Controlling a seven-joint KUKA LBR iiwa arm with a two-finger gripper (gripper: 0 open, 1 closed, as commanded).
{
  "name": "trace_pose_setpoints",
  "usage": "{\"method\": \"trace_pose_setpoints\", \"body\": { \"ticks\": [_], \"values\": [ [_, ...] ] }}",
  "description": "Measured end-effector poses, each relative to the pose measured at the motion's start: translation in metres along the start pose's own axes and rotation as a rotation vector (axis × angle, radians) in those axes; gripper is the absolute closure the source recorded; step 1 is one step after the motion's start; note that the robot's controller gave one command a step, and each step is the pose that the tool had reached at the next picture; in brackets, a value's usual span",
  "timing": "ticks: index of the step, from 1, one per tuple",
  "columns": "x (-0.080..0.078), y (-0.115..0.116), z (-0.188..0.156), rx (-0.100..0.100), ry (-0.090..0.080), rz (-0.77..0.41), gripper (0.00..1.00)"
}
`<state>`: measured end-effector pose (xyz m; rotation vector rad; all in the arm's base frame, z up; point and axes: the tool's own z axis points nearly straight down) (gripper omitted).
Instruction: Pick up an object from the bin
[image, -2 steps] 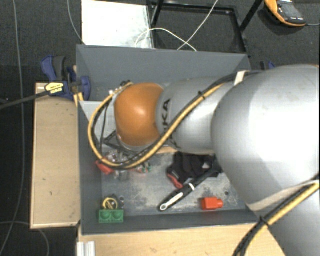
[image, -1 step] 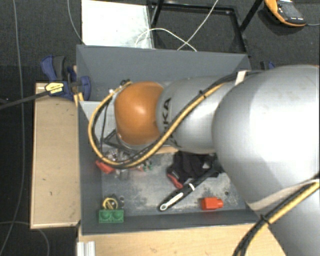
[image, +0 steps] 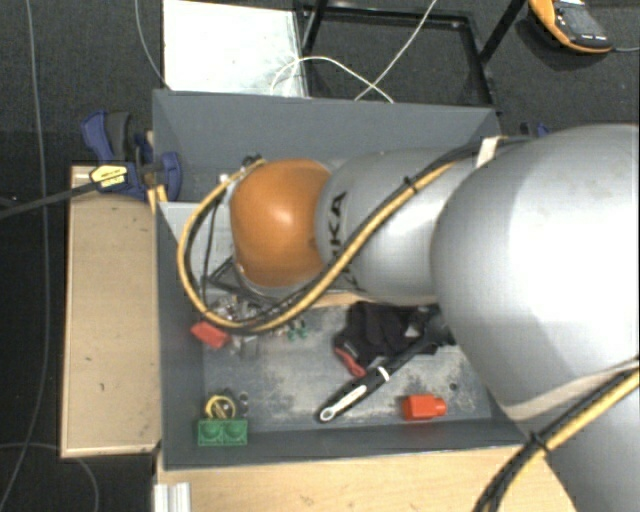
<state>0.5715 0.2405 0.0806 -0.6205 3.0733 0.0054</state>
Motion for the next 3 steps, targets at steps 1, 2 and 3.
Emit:
{"method": "trace_pose_setpoints", "body": {
  "ticks": [1, 2, 3],
  "values": [
    [-0.001, 0.000, -0.019, 0.000, -0.006, 0.001, 1.00],
    [-0.001, 0.000, -0.041, 0.000, -0.006, 0.002, 1.00],
    [-0.002, 0.000, -0.062, 0.000, -0.007, 0.004, 1.00]
  ]
}}
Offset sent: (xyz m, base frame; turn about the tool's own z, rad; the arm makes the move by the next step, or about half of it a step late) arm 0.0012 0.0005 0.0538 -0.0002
